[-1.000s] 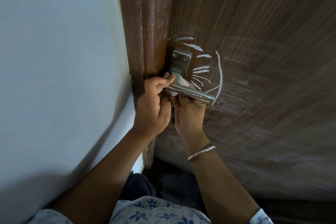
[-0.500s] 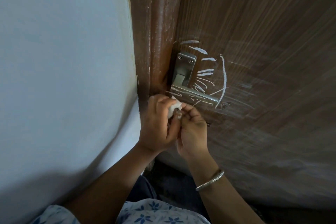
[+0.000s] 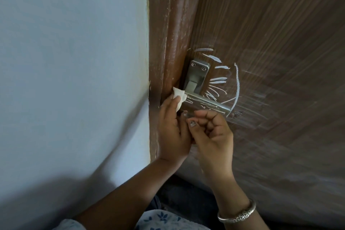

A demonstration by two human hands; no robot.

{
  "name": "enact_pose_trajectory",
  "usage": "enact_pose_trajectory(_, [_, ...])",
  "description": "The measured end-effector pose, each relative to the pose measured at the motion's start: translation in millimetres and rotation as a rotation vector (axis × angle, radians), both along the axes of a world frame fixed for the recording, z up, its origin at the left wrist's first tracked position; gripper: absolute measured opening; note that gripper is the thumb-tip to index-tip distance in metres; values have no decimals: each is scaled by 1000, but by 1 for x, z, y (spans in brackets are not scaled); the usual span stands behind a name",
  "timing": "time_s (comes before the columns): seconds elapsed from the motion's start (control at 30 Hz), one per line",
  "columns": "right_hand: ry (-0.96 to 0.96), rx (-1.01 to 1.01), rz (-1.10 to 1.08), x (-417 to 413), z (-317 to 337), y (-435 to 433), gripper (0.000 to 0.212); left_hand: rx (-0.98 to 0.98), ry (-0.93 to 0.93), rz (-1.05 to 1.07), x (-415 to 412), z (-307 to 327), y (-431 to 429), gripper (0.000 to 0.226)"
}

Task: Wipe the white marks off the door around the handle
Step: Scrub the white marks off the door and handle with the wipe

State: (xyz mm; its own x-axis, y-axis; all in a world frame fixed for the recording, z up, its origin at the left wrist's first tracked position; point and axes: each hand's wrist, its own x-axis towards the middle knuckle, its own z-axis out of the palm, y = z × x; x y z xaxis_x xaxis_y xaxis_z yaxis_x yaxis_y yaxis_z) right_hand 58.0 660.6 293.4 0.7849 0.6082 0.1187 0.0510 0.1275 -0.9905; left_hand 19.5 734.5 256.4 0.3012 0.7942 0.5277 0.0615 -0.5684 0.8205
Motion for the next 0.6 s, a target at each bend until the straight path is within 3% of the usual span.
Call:
enact_pose_trajectory(0.2, [-89, 63, 30, 5, 11, -5, 33, -138, 23, -227, 6, 11, 4, 56])
enact_pose_trajectory(0.37, [-115, 95, 59, 2, 10, -3, 27, -139, 95, -410, 8, 21, 26, 73])
enact_pose_trajectory(0.6, [-151, 68, 85, 2, 10, -1, 24, -131, 26, -427, 5, 21, 32, 64])
